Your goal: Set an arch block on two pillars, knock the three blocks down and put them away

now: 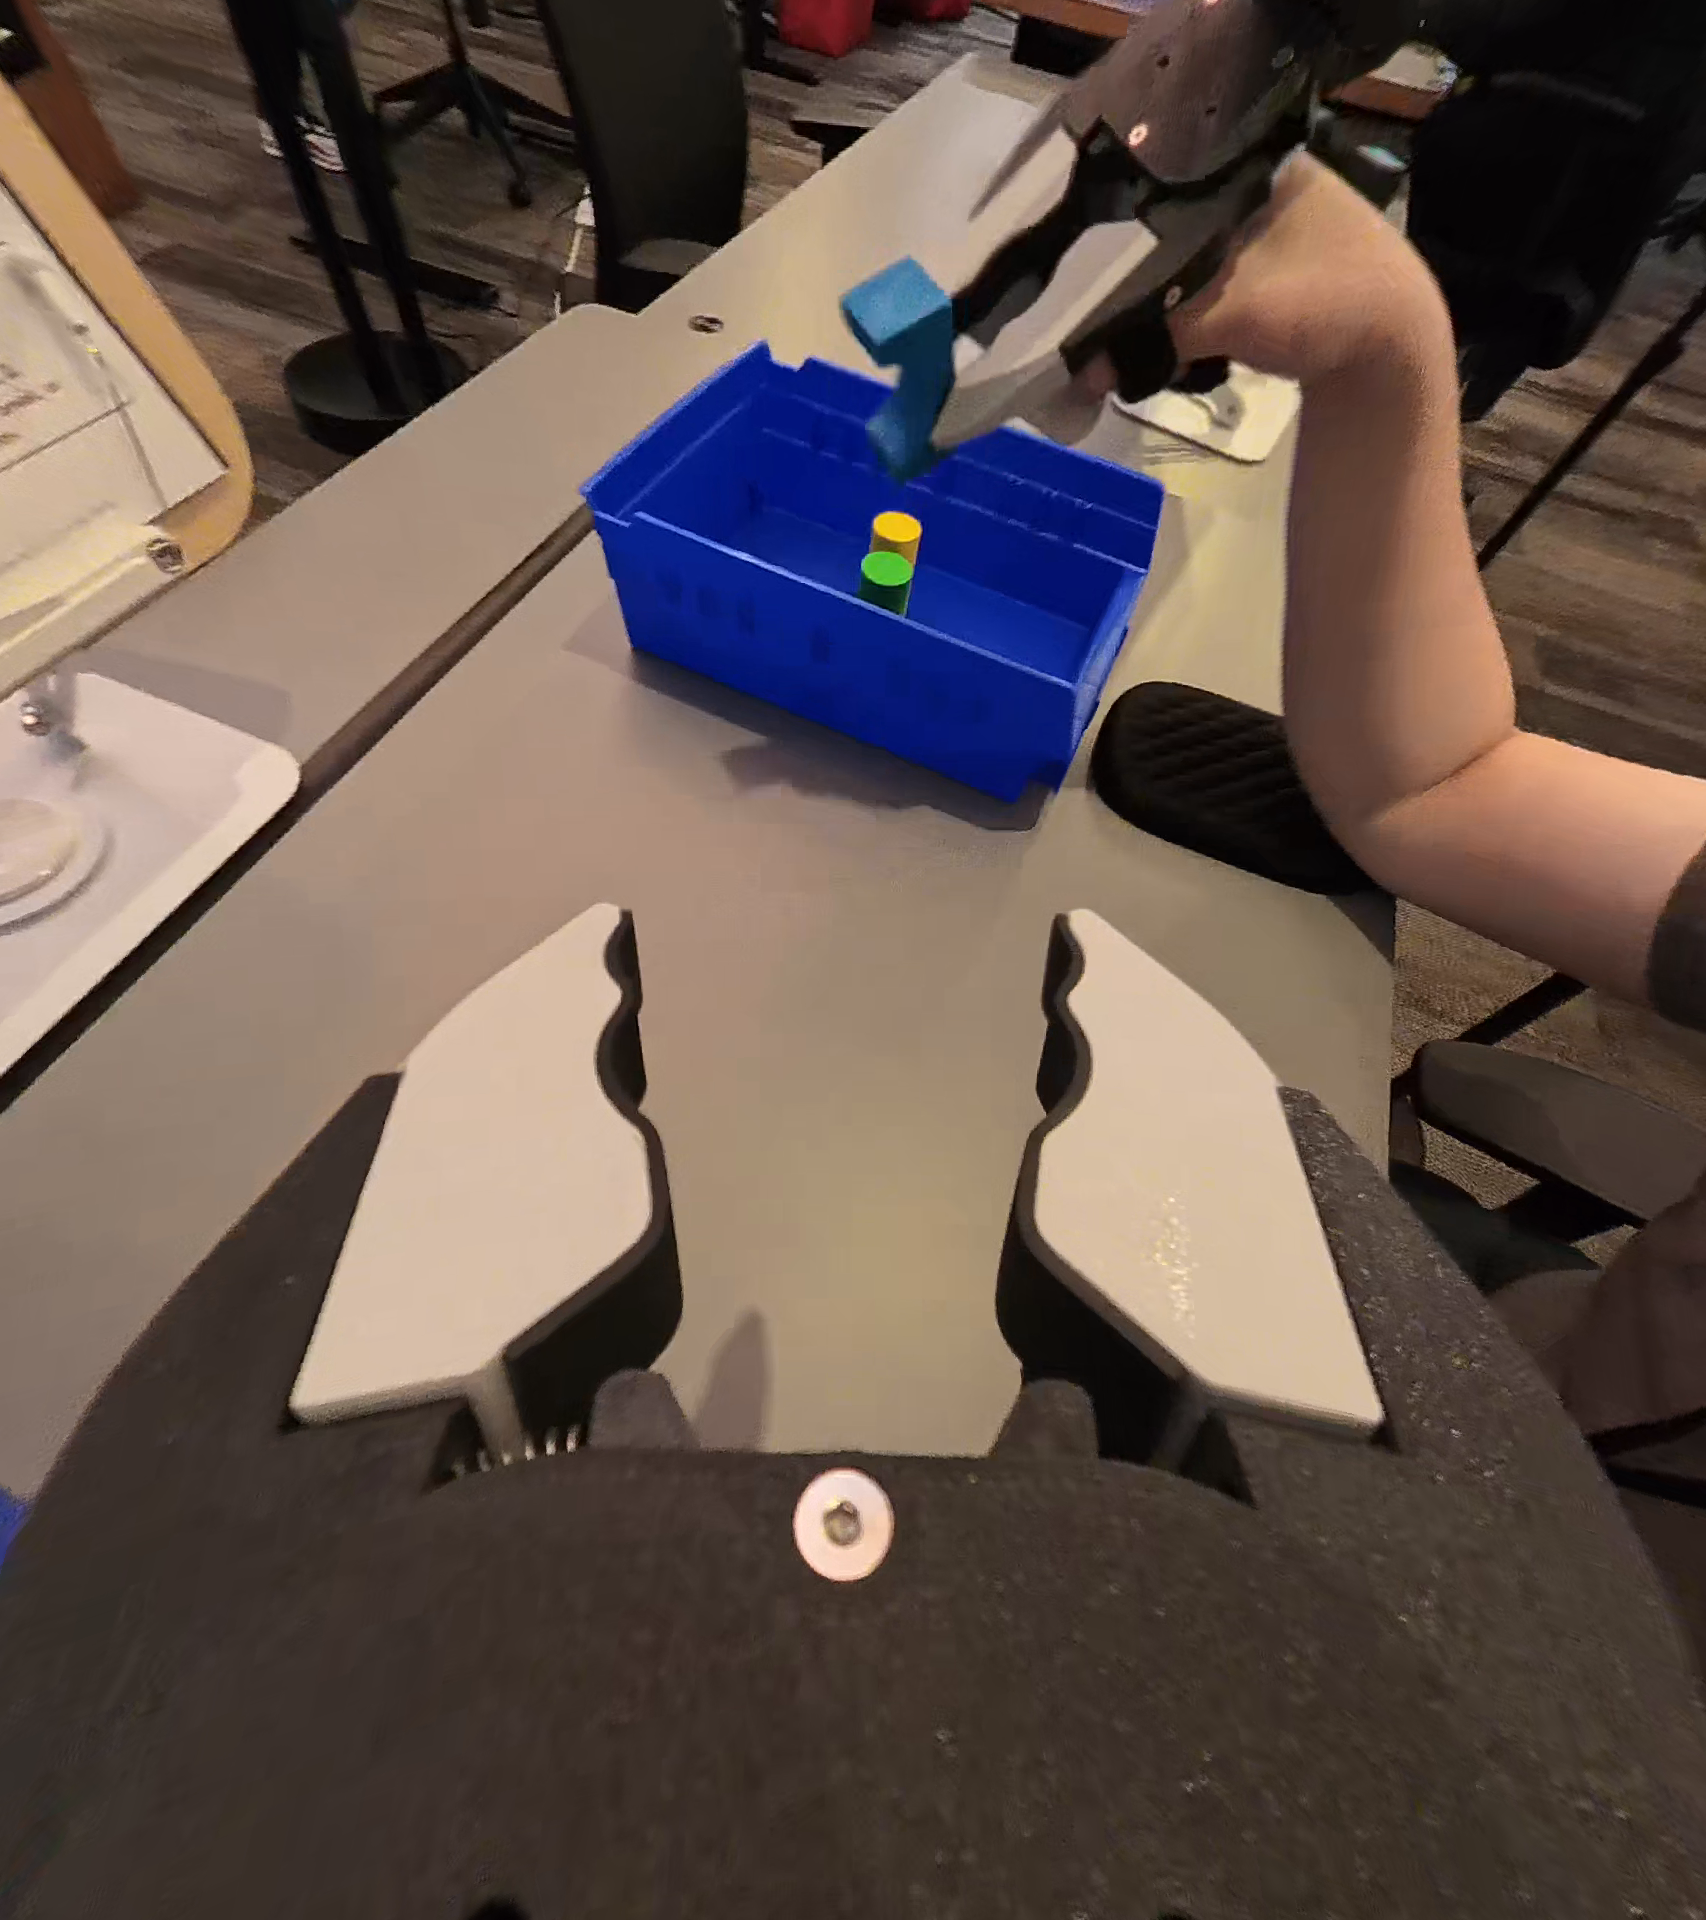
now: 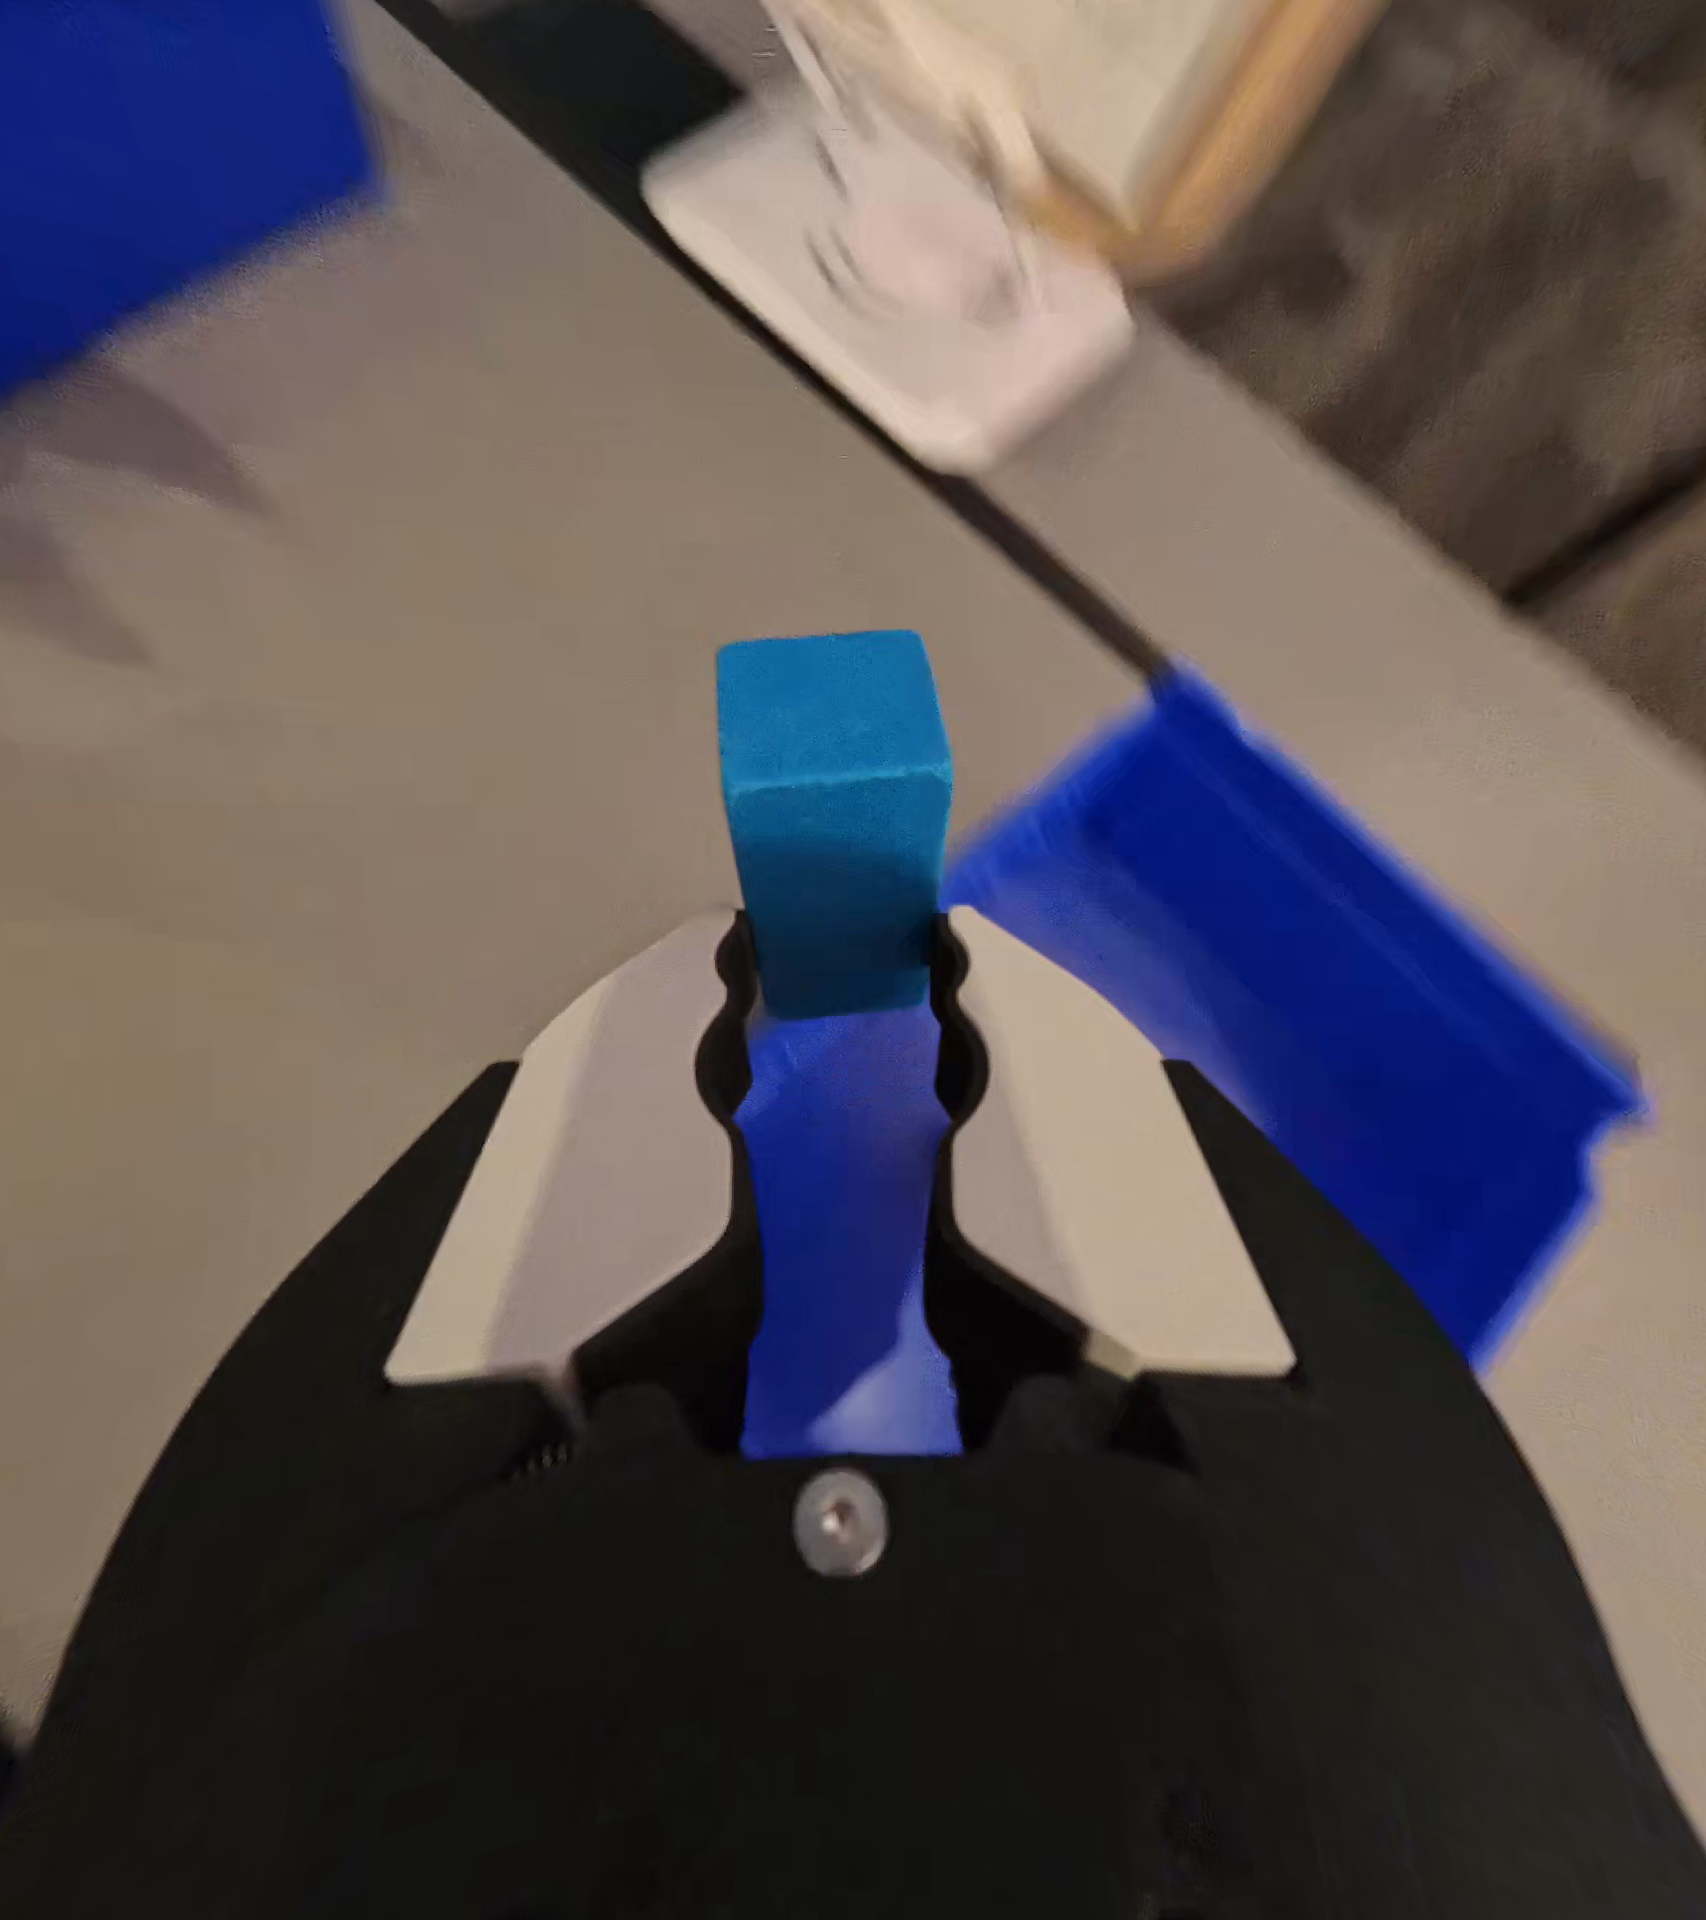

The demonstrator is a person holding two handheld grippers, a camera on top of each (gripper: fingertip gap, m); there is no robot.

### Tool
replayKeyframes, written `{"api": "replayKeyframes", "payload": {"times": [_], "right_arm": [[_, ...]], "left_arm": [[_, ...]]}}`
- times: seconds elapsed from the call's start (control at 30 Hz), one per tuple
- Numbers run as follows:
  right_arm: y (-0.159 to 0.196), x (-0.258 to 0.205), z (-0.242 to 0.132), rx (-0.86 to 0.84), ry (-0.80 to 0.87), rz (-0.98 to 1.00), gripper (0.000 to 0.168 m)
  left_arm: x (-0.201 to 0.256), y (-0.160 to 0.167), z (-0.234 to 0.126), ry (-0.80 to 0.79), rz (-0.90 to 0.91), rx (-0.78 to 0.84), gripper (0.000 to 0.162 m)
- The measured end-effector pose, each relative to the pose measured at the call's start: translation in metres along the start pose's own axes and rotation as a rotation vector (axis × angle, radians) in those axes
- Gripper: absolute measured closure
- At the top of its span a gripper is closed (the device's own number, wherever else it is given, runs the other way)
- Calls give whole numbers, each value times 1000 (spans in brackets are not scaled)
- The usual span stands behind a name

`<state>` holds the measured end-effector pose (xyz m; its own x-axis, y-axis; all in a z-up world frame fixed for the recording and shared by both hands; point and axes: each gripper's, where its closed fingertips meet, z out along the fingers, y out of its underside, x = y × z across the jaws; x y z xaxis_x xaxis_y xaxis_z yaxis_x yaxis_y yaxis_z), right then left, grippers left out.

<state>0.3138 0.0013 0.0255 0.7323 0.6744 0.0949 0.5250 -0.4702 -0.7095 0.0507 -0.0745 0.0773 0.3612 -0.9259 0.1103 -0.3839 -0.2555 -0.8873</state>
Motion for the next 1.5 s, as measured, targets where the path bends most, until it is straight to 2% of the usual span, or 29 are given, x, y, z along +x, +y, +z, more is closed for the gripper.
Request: {"api": "replayKeyframes", "payload": {"times": [0.1, 0.2, 0.3, 0.43, 0.6, 0.67, 0.77, 0.93, 0.97, 1.07, 1.13, 1.23, 1.33, 1.4, 1.43, 1.5], "right_arm": [[75, 21, 6, -305, -74, 168, 134], [132, 29, 18, -584, -93, 121, 135], [159, 21, 35, -737, -161, 126, 135], [174, 26, 51, -855, -116, 109, 134], [170, 30, 48, -828, -87, 160, 130], [162, 35, 39, -753, -78, 220, 131], [148, 55, 17, -607, 0, 255, 131], [118, 120, -37, -261, 292, 335, 132], [116, 127, -43, -200, 304, 353, 138], [132, 144, -46, -174, 322, 426, 138], [152, 153, -41, -238, 342, 466, 128], [169, 157, -29, -306, 332, 501, 124], [183, 154, -13, -390, 290, 529, 124], [193, 148, -3, -463, 244, 549, 125], [199, 144, 1, -502, 222, 558, 130], [206, 132, 7, -561, 156, 571, 150]], "left_arm": [[-6, 2, -7, -31, -24, -8, 88], [-9, 7, -9, -46, -30, -37, 89], [-11, 12, -8, -61, -30, -64, 89], [-12, 16, -8, -57, -40, -84, 90], [-20, 21, -11, -74, -61, -103, 89], [-24, 20, -15, -94, -61, -96, 96], [-32, 10, -28, -157, -23, -43, 96], [-37, -33, -69, -259, 40, 244, 93], [-35, -40, -77, -263, 48, 318, 94], [-35, -46, -90, -309, 95, 456, 93], [-48, -35, -89, -377, 91, 372, 91], [-78, -5, -97, -513, 40, 183, 85], [-128, 39, -150, -858, -26, -48, 81], [-151, 72, -189, -1012, -146, -127, 88], [-158, 92, -202, -1032, -235, -176, 87], [-168, 133, -216, -1014, -393, -292, 89]]}}
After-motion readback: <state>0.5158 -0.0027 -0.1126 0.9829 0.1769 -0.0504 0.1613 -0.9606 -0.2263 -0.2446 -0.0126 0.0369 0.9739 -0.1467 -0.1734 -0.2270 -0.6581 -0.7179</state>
